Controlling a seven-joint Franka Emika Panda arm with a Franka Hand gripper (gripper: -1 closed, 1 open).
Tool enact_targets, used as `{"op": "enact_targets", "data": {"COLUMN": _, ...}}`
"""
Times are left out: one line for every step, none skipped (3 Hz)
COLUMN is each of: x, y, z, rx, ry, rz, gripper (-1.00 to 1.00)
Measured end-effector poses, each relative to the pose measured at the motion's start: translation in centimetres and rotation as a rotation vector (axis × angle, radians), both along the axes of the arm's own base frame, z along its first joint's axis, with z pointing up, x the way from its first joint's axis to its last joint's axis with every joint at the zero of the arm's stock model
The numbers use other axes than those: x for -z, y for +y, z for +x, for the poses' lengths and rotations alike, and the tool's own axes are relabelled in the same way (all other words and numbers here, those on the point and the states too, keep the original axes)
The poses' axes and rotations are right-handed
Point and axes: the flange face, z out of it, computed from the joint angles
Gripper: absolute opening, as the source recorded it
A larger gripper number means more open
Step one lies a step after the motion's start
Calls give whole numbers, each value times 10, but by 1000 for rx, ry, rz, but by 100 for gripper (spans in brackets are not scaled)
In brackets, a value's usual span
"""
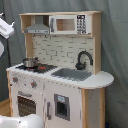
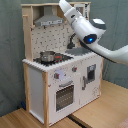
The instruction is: Play with the kitchen
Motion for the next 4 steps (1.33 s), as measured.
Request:
{"op": "enact_targets", "data": {"x": 5, "y": -4, "z": 7, "rx": 13, "ry": -27, "rz": 87, "gripper": 100}}
{"op": "enact_targets", "data": {"x": 12, "y": -12, "z": 18, "rx": 33, "ry": -56, "rz": 194, "gripper": 100}}
{"op": "enact_targets", "data": {"x": 16, "y": -20, "z": 28, "rx": 57, "ry": -81, "rz": 285, "gripper": 100}}
{"op": "enact_targets", "data": {"x": 21, "y": -30, "z": 42, "rx": 89, "ry": -115, "rz": 378, "gripper": 100}}
